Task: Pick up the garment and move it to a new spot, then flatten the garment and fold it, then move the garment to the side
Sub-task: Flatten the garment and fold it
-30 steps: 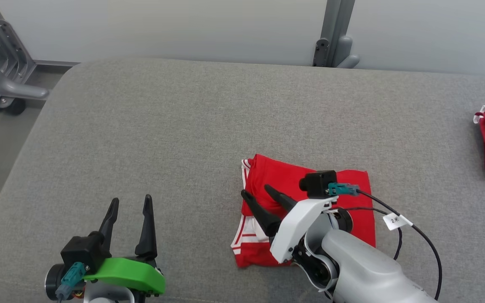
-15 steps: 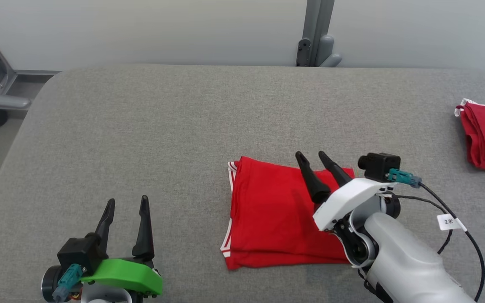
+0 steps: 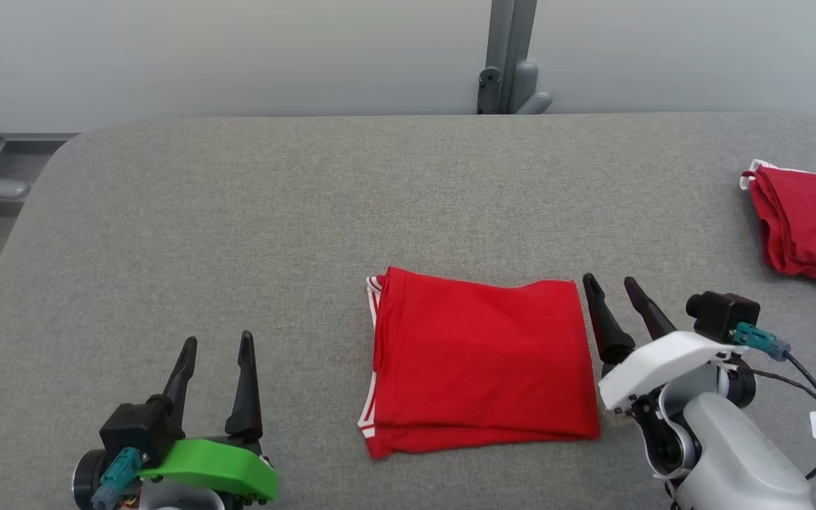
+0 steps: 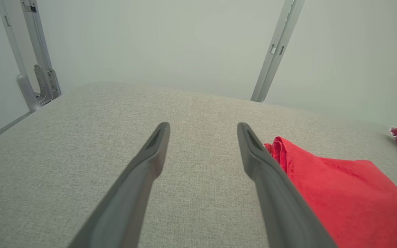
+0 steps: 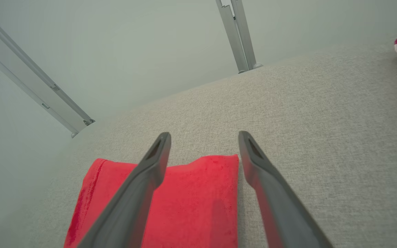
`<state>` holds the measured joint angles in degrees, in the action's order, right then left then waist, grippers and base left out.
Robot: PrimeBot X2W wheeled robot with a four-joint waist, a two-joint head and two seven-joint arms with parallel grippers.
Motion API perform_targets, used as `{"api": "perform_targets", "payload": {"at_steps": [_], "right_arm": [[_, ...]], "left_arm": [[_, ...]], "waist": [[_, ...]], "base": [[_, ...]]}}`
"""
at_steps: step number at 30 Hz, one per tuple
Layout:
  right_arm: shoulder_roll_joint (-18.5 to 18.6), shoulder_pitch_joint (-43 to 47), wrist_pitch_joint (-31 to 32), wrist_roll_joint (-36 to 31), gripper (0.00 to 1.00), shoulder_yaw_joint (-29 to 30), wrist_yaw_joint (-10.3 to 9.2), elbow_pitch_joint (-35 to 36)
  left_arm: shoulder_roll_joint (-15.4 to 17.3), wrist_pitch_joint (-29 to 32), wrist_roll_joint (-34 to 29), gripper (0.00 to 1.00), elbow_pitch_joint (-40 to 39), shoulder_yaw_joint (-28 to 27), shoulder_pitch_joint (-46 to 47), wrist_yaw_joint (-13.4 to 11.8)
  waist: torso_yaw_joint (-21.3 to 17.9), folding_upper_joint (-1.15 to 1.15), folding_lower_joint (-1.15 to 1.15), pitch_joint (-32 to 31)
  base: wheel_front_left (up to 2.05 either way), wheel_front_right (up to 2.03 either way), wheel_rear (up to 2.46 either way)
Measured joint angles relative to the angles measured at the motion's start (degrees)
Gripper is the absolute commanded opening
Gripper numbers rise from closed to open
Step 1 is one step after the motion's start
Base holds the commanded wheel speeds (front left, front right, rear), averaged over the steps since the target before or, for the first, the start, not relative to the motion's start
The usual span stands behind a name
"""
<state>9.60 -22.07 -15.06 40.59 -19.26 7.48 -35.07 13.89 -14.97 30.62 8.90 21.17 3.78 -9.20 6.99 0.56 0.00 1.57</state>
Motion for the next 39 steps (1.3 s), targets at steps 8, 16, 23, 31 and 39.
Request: {"api": "perform_targets", "payload": {"at_steps": [8, 16, 23, 31, 39], "right_arm": [[0.5, 4.4, 1.5, -5.6, 1.0, 4.1, 0.0, 2.2], [-0.4, 7.5, 1.8, -12.7, 1.0, 8.6, 0.01, 5.7], [-2.4, 11.3, 1.2, -18.6, 1.0, 14.0, 0.01, 11.6], [-5.4, 17.4, 3.1, -24.9, 1.0, 18.8, 0.01, 23.1], [-6.5, 20.7, 6.0, -26.6, 1.0, 19.1, 0.01, 30.4]], "left_arm": [[0.0, 0.0, 0.2, 1.0, -0.2, 0.2, -0.6, -0.2], [0.2, 0.0, 0.2, 1.0, 0.2, 0.1, -0.8, -0.4], [0.2, 0.0, 0.1, 1.0, 0.4, 0.0, -1.7, -0.5], [0.0, 0.0, -0.1, 1.0, 0.1, -0.6, -2.7, -0.9], [-0.3, 0.0, -1.0, 1.0, 0.1, -0.8, -2.8, -1.1]], "waist": [[-1.7, 0.0, 0.0, -0.4], [-2.8, 0.0, 0.0, -1.0], [-3.5, 0.0, 0.0, -1.6], [-4.3, 0.0, 0.0, -2.4], [-4.9, 0.0, 0.0, -2.7]], "base": [[0.0, 0.0, 0.0], [0.0, 0.0, 0.0], [0.0, 0.0, 0.0], [0.0, 0.0, 0.0], [0.0, 0.0, 0.0]]}}
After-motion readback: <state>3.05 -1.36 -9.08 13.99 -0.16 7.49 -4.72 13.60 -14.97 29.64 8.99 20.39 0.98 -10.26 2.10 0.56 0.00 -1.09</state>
